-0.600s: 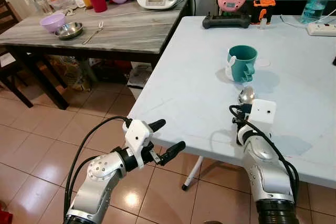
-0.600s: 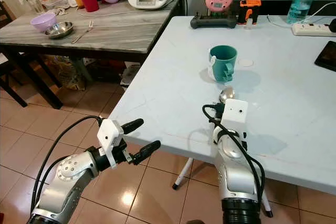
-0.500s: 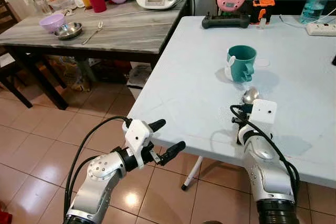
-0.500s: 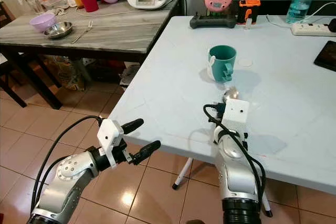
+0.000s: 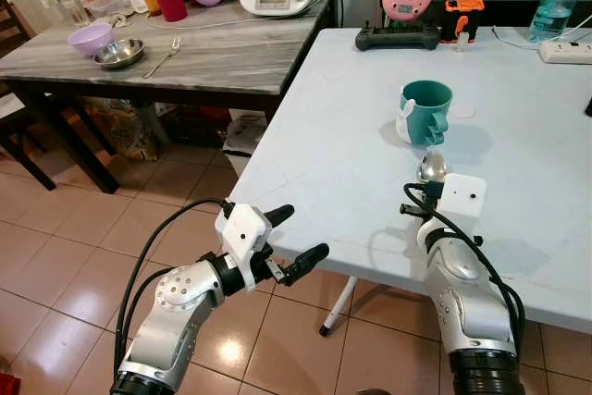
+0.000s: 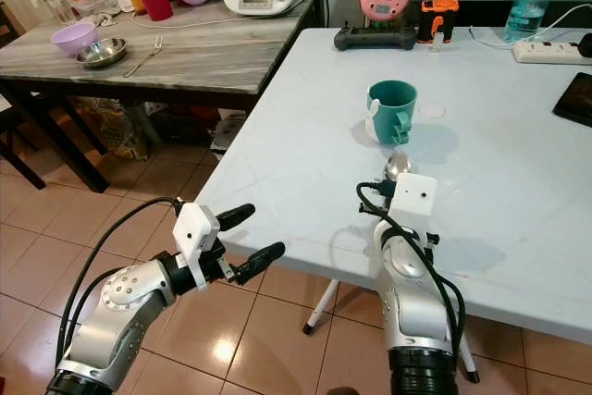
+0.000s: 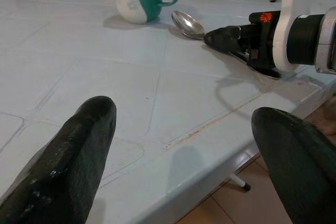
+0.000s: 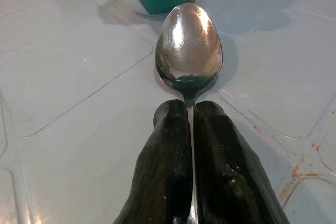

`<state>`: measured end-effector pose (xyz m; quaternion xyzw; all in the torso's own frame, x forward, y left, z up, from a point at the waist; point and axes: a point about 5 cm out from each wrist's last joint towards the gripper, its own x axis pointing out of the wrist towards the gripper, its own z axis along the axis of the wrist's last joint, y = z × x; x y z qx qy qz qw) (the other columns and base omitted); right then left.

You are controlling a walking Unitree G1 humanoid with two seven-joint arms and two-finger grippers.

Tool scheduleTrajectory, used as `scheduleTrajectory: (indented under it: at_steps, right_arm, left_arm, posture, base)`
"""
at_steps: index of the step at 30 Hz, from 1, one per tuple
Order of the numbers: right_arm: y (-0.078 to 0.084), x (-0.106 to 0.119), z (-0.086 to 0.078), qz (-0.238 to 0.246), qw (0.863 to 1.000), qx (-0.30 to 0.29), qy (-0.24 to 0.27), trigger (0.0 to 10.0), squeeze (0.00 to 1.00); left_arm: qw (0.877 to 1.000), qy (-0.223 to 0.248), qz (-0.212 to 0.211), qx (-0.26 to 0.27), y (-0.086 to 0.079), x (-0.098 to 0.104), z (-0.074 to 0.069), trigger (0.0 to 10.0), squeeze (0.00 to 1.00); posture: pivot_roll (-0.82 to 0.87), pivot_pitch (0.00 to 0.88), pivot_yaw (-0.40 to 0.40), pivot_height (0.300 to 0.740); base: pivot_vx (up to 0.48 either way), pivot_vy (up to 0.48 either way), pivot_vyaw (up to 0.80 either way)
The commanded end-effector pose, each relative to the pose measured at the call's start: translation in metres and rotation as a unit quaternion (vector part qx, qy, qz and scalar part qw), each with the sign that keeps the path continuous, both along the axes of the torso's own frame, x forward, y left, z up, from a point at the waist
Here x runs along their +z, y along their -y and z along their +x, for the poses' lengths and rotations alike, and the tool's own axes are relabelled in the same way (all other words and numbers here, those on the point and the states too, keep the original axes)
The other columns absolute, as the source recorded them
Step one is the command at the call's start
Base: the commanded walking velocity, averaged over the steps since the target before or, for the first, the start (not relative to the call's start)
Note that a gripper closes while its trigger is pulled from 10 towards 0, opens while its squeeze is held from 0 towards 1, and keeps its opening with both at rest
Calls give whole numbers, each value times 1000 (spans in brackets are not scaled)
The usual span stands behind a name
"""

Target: Setting the table

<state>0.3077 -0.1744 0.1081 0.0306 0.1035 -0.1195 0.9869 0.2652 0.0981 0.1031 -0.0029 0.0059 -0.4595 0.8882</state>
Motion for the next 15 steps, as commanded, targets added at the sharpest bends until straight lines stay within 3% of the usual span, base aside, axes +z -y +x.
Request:
scheduleTrajectory:
  at_steps: [1, 12, 13, 15]
  right_arm:
    - [1, -29, -10, 15, 997, -9, -69, 0, 0]
    - [3, -17, -12, 22, 998, -26, -46, 0, 0]
    - [2, 2, -14, 4, 1000, -31, -3, 0, 0]
    - [1, 10, -15, 3, 999, -31, 17, 0, 0]
  left_arm:
    - [1000, 2, 7, 0, -4, 2, -1, 10000, 0]
    - [1000, 7, 7, 16, -6, 2, -3, 10000, 0]
    - [998, 12, 8, 62, -12, 3, 7, 10000, 0]
    - [996, 10, 7, 86, -15, 3, 12, 10000, 0]
  posture:
    - [-314, 60, 141, 740]
    - [-318, 61, 143, 740]
    - [-318, 61, 142, 740]
    - [-319, 60, 141, 740]
  base:
    - [0, 0, 0]
    - [0, 0, 0]
    - [0, 0, 0]
    - [0, 0, 0]
